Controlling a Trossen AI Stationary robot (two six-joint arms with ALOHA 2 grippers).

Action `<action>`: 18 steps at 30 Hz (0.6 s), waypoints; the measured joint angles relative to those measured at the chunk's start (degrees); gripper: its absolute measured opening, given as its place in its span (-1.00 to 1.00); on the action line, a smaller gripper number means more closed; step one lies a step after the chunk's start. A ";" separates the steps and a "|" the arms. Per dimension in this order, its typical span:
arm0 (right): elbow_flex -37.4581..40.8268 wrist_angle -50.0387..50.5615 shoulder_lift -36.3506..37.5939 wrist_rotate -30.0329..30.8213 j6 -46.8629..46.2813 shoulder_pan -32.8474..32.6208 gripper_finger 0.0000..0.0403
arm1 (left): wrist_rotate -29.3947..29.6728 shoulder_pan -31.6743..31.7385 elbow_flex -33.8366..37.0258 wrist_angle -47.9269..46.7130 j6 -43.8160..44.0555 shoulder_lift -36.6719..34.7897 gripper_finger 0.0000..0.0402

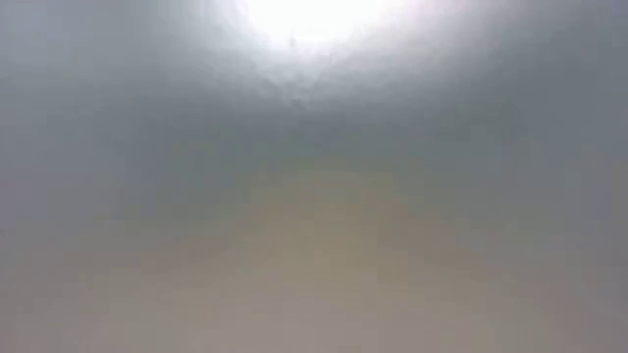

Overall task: Sort blocks
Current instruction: Put the bottom green block into the transparent bin

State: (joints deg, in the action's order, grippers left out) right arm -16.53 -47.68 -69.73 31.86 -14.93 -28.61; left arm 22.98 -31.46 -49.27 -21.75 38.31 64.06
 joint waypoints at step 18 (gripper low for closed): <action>-13.55 -0.24 -15.36 -1.21 1.10 -1.88 -0.04 | -16.95 -17.54 -26.61 -40.31 31.95 31.67 0.04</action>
State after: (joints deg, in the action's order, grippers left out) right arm -30.08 -47.91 -85.09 30.65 -13.83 -30.48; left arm 6.02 -49.00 -75.88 -62.06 70.27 95.73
